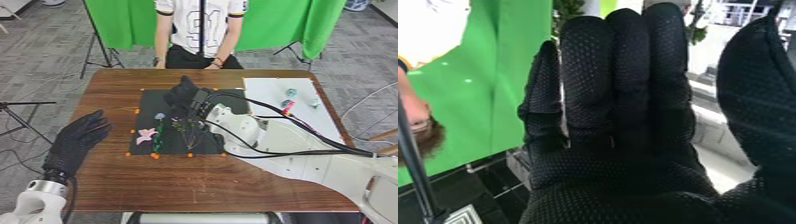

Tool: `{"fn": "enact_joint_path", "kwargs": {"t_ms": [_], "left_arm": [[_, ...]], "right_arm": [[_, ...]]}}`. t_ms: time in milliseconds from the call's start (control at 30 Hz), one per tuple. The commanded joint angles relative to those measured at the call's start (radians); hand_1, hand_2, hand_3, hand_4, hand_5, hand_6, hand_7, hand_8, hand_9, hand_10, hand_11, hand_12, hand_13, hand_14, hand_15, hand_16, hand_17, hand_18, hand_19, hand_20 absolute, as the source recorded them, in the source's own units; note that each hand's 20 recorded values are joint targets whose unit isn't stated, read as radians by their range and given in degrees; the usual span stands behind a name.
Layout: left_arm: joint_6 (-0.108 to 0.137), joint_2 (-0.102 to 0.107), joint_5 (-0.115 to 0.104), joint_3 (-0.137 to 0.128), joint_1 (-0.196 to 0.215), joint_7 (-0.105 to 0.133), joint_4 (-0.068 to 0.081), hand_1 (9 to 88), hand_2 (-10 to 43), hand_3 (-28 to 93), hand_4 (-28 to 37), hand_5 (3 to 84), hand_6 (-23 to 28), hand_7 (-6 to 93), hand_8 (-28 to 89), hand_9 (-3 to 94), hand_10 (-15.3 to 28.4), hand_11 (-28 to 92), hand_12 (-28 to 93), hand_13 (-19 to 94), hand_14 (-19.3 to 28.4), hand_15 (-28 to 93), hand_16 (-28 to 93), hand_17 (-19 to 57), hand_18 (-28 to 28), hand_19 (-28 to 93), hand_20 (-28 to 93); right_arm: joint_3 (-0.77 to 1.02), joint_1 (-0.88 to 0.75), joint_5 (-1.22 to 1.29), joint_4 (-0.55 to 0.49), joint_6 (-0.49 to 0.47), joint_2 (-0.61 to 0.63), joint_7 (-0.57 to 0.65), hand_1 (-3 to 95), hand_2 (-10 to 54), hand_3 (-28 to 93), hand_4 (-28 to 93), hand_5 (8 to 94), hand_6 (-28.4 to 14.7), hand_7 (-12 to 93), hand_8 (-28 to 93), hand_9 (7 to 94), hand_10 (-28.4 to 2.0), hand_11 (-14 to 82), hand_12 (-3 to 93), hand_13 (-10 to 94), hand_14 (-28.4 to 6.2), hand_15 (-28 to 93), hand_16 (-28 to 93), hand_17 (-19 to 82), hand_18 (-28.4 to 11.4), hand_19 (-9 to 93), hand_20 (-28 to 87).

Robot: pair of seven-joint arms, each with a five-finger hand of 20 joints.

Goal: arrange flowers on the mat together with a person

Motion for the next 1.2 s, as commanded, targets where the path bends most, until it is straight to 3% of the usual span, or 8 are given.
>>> {"fn": "enact_joint_path", "kwargs": {"t_ms": [33, 300, 567, 767, 900, 1000, 1067, 1200], "left_arm": [[-0.001, -0.021, 0.002, 0.002, 0.017, -0.005, 0.000, 28.1, 2.6, 72, -20.0, 39.9, 6.0, 17.9, -9, 34.2, 14.3, 27, 13, 28, 16.3, 38, -2, -7.1, 20.8, 49, 10], [0.014, -0.025, -0.006, -0.024, 0.056, 0.021, -0.015, 28.0, 2.6, 72, -20.0, 40.0, 6.0, 17.8, -9, 34.1, 14.3, 27, 13, 28, 16.3, 38, -2, -7.1, 20.8, 49, 10], [0.016, -0.032, -0.007, -0.043, 0.070, 0.026, -0.020, 28.0, 2.6, 72, -20.0, 40.0, 6.0, 17.8, -9, 34.2, 14.3, 27, 13, 28, 16.4, 38, -2, -7.1, 20.8, 49, 10], [-0.004, -0.048, 0.004, -0.044, 0.057, 0.017, -0.017, 28.1, 2.5, 72, -20.0, 40.1, 6.0, 17.8, -9, 34.2, 14.4, 27, 13, 28, 16.3, 38, -2, -7.1, 21.0, 49, 10], [-0.011, -0.043, 0.011, -0.027, 0.033, 0.038, -0.015, 28.1, 2.6, 72, -20.0, 40.0, 5.9, 17.9, -9, 34.0, 14.3, 27, 13, 28, 16.3, 38, -2, -7.1, 21.0, 49, 10], [-0.007, -0.056, -0.009, -0.037, 0.060, 0.039, -0.026, 28.1, 2.6, 72, -20.0, 40.0, 5.9, 18.1, -9, 34.0, 14.3, 27, 13, 28, 16.2, 38, -2, -7.2, 21.0, 49, 10], [-0.011, -0.060, 0.003, -0.041, 0.068, 0.035, -0.027, 28.1, 2.7, 72, -20.0, 40.0, 5.9, 18.2, -9, 34.1, 14.3, 27, 13, 28, 16.3, 38, -2, -7.2, 21.0, 49, 10], [-0.024, -0.056, 0.007, -0.006, 0.011, 0.029, -0.008, 28.1, 2.6, 72, -20.0, 40.0, 5.9, 18.1, -9, 34.1, 14.3, 27, 13, 28, 16.3, 38, -2, -7.2, 21.0, 49, 10]], "right_arm": [[0.234, -0.158, 0.021, -0.150, -0.075, 0.111, -0.042, 26.5, -4.4, 84, -28, 60.1, 3.7, 45, -3, 65.2, -9.0, 46.5, 30.9, 61, -6.6, 64, 27, 22, -16.6, 64, 42], [0.841, -0.626, 0.350, -0.393, -0.192, 0.328, -0.125, 25.7, 4.8, 90, -24, 52.1, 2.0, 38, -17, 54.9, -10.5, 36.1, 27.1, 51, -7.3, 52, 22, 18, -17.6, 58, 37], [1.467, -1.201, 0.938, -0.551, -0.279, 0.309, -0.254, 23.3, 3.8, 88, -23, 46.9, -1.5, 31, -16, 46.9, -13.6, 30.0, 26.1, 41, -9.8, 44, 21, 15, -19.3, 54, 33], [1.621, -1.473, 1.200, -0.652, -0.242, 0.182, -0.300, 21.6, 1.6, 88, -23, 48.9, -1.6, 24, -14, 48.9, -14.0, 23.0, 23.4, 43, -11.0, 40, 22, 15, -19.7, 53, 32], [1.686, -1.636, 1.372, -0.700, -0.262, 0.106, -0.299, 20.0, 2.4, 88, -23, 47.9, -2.4, 21, -13, 48.3, -14.3, 20.0, 23.1, 43, -11.4, 37, 22, 15, -20.1, 52, 31], [1.676, -1.663, 1.432, -0.712, -0.213, 0.054, -0.302, 19.0, 2.6, 89, -22, 47.8, -2.8, 20, -12, 48.0, -14.7, 19.8, 23.6, 42, -11.9, 36, 22, 15, -20.5, 52, 31], [1.680, -1.662, 1.410, -0.710, -0.216, 0.041, -0.307, 18.8, 2.7, 89, -22, 48.6, -3.0, 21, -11, 48.6, -15.2, 20.5, 24.1, 43, -12.1, 37, 23, 15, -20.7, 53, 31], [1.684, -1.637, 1.374, -0.703, -0.207, 0.046, -0.302, 18.7, 2.7, 89, -22, 49.0, -2.6, 23, -12, 48.7, -15.1, 21.1, 24.3, 43, -12.1, 39, 23, 15, -20.7, 53, 31]]}}
